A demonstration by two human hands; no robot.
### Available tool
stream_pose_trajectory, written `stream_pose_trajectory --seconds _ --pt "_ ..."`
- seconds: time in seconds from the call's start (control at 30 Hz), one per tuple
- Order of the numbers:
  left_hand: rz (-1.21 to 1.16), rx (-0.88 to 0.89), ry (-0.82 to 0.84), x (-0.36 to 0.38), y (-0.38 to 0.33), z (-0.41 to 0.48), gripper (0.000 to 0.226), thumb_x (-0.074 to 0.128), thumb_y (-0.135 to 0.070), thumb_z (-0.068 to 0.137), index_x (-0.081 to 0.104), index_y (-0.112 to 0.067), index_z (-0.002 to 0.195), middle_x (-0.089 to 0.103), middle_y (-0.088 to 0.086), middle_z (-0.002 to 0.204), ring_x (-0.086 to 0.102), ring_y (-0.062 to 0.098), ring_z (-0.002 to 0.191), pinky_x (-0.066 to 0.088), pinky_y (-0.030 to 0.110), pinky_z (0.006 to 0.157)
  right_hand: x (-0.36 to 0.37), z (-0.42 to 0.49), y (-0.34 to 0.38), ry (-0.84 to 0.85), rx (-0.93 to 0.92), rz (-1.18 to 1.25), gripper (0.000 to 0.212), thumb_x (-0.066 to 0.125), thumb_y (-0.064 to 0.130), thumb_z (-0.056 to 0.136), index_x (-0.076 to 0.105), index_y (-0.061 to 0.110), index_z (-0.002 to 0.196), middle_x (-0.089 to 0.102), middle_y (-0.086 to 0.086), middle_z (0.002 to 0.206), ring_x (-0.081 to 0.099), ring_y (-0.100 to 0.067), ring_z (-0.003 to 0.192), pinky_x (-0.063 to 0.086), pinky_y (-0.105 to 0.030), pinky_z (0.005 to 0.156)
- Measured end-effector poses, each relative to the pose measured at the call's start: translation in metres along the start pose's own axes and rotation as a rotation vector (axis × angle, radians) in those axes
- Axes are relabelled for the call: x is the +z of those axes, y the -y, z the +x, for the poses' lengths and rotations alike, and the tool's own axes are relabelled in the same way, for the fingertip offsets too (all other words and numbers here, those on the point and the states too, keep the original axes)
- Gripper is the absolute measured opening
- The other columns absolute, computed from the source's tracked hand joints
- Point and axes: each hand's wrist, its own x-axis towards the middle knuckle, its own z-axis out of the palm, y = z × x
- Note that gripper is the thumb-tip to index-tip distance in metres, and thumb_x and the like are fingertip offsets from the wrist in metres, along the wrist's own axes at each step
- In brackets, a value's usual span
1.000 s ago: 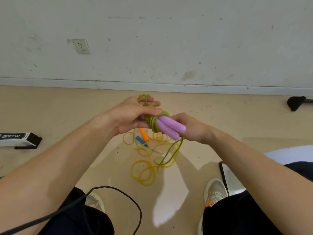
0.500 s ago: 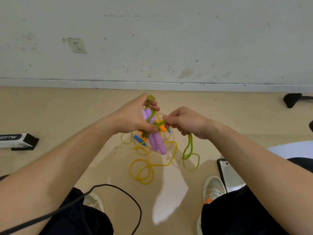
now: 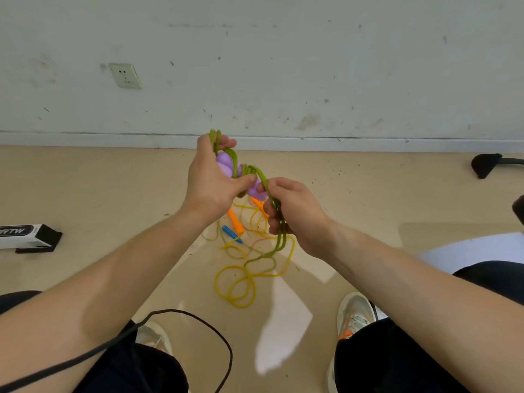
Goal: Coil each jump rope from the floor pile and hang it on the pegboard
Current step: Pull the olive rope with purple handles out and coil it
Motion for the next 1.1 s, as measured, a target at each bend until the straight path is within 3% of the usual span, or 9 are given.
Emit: stream_pose_trajectory --seconds 0.13,0.23,0.3,0.47,0.57,0.77,0.83,0.93,1.1 --pt "-0.213 -0.173 -0.025 0.008 0.002 -0.004 0.073 0.09 -0.021 0.064 0.045 -0.02 0.121 0.057 -0.014 0.121 0.061 0.015 0.116 0.056 0.043 0.093 0.002 0.003 -0.006 0.014 -0.055 -0.04 0.027 0.041 0.026 0.105 0.062 0.01 0.106 0.041 0.004 0.056 0.033 -0.011 0.045 0.03 -0.024 0.045" --pt "-0.372 -0.348 -0.014 0.011 -0.004 -0.004 0.057 0.077 -0.004 0.08 0.045 -0.017 0.125 0.058 -0.01 0.125 0.063 0.013 0.102 0.059 0.03 0.064 0.003 0.003 -0.008 -0.016 -0.106 -0.11 0.018 0.042 0.02 0.104 0.058 0.012 0.099 0.04 0.005 0.061 0.034 -0.005 0.043 0.028 -0.017 0.043" --pt "-0.413 -0.401 -0.02 0.011 -0.007 -0.003 0.052 0.071 -0.001 0.083 0.045 -0.017 0.125 0.059 -0.011 0.126 0.062 0.011 0.093 0.056 0.029 0.06 0.003 0.003 -0.009 -0.038 -0.139 -0.177 0.016 0.044 0.02 0.104 0.057 0.016 0.096 0.043 0.008 0.062 0.037 -0.002 0.044 0.031 -0.013 0.043" --pt "-0.272 -0.301 -0.047 0.014 -0.006 -0.011 0.09 0.092 -0.044 0.053 0.041 -0.023 0.125 0.055 -0.015 0.126 0.057 0.007 0.118 0.056 0.039 0.092 0.006 0.005 -0.008 -0.116 -0.273 -0.503 0.02 0.046 0.03 0.102 0.058 0.033 0.085 0.056 0.02 0.055 0.05 -0.001 0.053 0.037 -0.015 0.052" --pt "-0.278 -0.295 -0.059 0.015 -0.006 -0.012 0.098 0.091 -0.051 0.043 0.041 -0.024 0.123 0.054 -0.016 0.124 0.056 0.011 0.122 0.054 0.044 0.096 0.011 0.001 -0.009 -0.161 -0.321 -0.57 0.019 0.044 0.03 0.102 0.058 0.026 0.089 0.063 0.007 0.065 0.056 -0.007 0.054 0.049 -0.03 0.058" --pt "-0.309 -0.352 -0.088 0.015 -0.003 -0.008 0.086 0.091 -0.033 0.047 0.043 -0.023 0.117 0.054 -0.013 0.121 0.062 0.018 0.116 0.057 0.049 0.09 0.024 -0.008 -0.023 -0.116 -0.35 -0.574 0.012 0.047 0.016 0.101 0.056 0.015 0.109 0.072 0.001 0.081 0.069 -0.016 0.071 0.054 -0.033 0.068" --pt "-0.338 -0.374 -0.114 0.016 -0.004 -0.009 0.077 0.089 -0.022 0.054 0.043 -0.021 0.116 0.054 -0.009 0.122 0.062 0.016 0.112 0.061 0.044 0.081 0.026 -0.009 -0.029 -0.098 -0.366 -0.609 0.012 0.05 0.021 0.1 0.056 0.018 0.109 0.073 0.005 0.078 0.07 -0.015 0.072 0.056 -0.039 0.073" --pt "-0.427 -0.423 -0.141 0.015 -0.006 -0.005 0.064 0.084 -0.005 0.07 0.043 -0.017 0.117 0.055 -0.003 0.122 0.064 0.014 0.094 0.06 0.032 0.062 0.026 -0.01 -0.033 0.013 -0.343 -0.561 0.014 0.051 0.023 0.098 0.056 0.025 0.111 0.07 0.009 0.069 0.067 -0.01 0.066 0.052 -0.03 0.065" --pt "-0.716 -0.555 -0.07 -0.003 -0.008 0.01 0.047 0.077 0.0 0.08 0.046 -0.014 0.112 0.059 0.001 0.122 0.071 0.009 0.082 0.061 0.045 0.071 0.016 -0.007 -0.041 0.294 -0.089 -0.316 0.029 0.04 0.029 0.107 0.058 0.01 0.094 0.048 0.0 0.059 0.053 -0.019 0.057 0.046 -0.026 0.061"
